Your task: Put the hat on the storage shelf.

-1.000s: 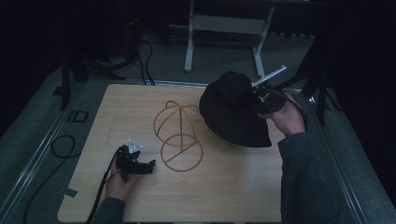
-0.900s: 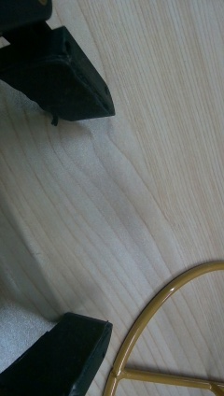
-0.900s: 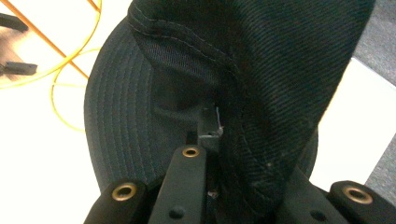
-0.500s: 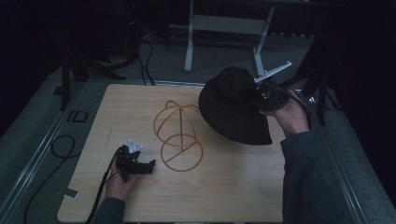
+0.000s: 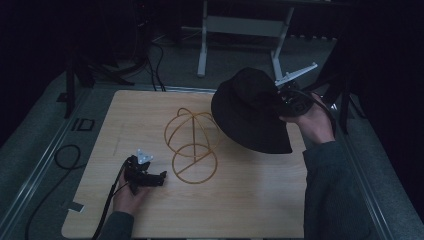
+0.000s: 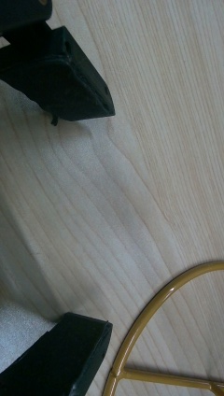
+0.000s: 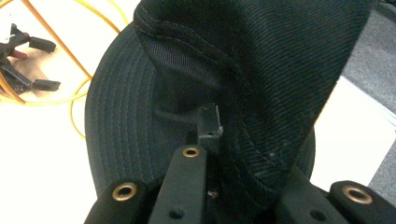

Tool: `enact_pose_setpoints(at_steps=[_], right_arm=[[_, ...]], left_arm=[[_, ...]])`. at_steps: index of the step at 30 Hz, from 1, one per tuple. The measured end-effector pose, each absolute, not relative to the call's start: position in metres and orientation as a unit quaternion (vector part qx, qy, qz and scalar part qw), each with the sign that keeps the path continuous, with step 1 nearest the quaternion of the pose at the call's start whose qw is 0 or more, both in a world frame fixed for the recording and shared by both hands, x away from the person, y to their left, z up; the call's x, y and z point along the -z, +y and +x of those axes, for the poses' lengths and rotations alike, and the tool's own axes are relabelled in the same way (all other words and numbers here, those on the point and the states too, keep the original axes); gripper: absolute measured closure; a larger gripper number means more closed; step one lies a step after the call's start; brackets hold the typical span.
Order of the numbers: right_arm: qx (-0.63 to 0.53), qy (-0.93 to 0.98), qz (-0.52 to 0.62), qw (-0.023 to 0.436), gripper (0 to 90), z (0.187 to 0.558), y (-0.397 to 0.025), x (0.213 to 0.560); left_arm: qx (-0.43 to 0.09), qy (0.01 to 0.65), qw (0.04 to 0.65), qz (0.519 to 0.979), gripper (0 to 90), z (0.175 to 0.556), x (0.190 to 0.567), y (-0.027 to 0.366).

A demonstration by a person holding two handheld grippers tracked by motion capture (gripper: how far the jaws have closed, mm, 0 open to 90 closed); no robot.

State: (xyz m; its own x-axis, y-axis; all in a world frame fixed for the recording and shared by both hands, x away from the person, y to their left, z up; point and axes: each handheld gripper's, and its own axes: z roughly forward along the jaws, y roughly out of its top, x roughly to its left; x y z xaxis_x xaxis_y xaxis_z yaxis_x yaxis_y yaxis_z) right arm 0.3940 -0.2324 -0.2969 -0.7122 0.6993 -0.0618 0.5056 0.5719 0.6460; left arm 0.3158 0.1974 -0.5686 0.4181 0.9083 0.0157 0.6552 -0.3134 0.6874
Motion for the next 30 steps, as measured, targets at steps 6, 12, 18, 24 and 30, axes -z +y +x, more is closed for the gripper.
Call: enact_pose_setpoints(at_steps=[6,12,18,24,30], right_arm=[[-0.316,0.870,0.343,0.159,88.0,0.392,-0.235,0.293],[-0.321,0.868,0.342,0.159,88.0,0.391,-0.238,0.290],[-0.325,0.868,0.341,0.159,88.0,0.391,-0.239,0.287],[-0.332,0.868,0.334,0.155,88.0,0.389,-0.240,0.284],[-0.338,0.868,0.330,0.152,88.0,0.387,-0.241,0.281]], left_arm=[[-0.206,0.499,0.308,0.783,1.2,0.316,0.569,0.197],[-0.206,0.499,0.309,0.783,1.3,0.316,0.569,0.197],[-0.206,0.499,0.309,0.783,1.3,0.316,0.569,0.197],[-0.206,0.499,0.309,0.783,1.3,0.316,0.569,0.197],[-0.206,0.499,0.309,0.783,1.2,0.316,0.569,0.197]])
